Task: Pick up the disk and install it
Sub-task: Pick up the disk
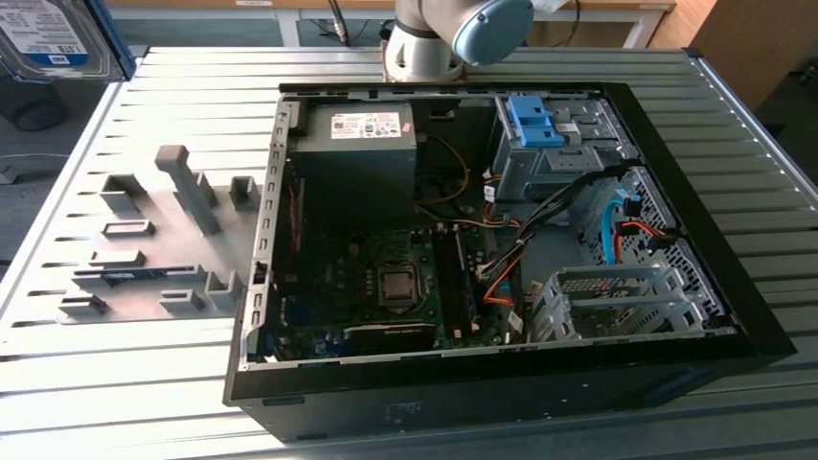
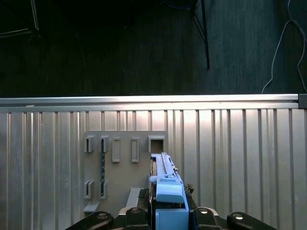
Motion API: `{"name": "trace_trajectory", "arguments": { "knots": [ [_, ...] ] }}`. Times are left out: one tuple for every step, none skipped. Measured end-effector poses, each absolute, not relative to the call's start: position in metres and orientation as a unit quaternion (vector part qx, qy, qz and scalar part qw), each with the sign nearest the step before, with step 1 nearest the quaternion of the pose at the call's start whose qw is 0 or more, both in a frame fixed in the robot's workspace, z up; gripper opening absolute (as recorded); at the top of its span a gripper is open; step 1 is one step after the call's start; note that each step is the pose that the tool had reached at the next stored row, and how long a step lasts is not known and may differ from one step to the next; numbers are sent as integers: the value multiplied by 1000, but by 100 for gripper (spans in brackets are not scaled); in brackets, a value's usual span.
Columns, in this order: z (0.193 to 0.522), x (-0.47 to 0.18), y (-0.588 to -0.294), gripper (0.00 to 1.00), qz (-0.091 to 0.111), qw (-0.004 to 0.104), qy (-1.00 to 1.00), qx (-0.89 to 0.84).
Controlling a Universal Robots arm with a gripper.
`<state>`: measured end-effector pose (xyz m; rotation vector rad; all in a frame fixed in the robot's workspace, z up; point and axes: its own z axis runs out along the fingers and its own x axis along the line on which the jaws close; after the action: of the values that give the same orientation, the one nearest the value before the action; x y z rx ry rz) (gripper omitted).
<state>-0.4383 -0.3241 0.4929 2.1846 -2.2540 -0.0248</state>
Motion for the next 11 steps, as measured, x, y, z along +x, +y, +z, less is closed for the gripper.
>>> {"name": "trace_trajectory", "arguments": {
  "knots": [
    [493, -438, -324, 36, -8, 1, -718, 696],
    [493, -438, -325, 36, -8, 1, -718, 696],
    [493, -438, -327, 36, -8, 1, -718, 696],
    [493, -438, -328, 36, -8, 1, -718, 696],
    [493, -438, -330, 36, -8, 1, -718, 696],
    [493, -438, -333, 36, -8, 1, -718, 696],
    [493, -438, -335, 36, -8, 1, -718, 696],
    [493, -438, -337, 36, -8, 1, -718, 696],
    [493, -438, -339, 36, -8, 1, -718, 696],
    [493, -438, -340, 36, -8, 1, -718, 696],
    [493, -438, -341, 36, -8, 1, -718, 696]
  ]
}}
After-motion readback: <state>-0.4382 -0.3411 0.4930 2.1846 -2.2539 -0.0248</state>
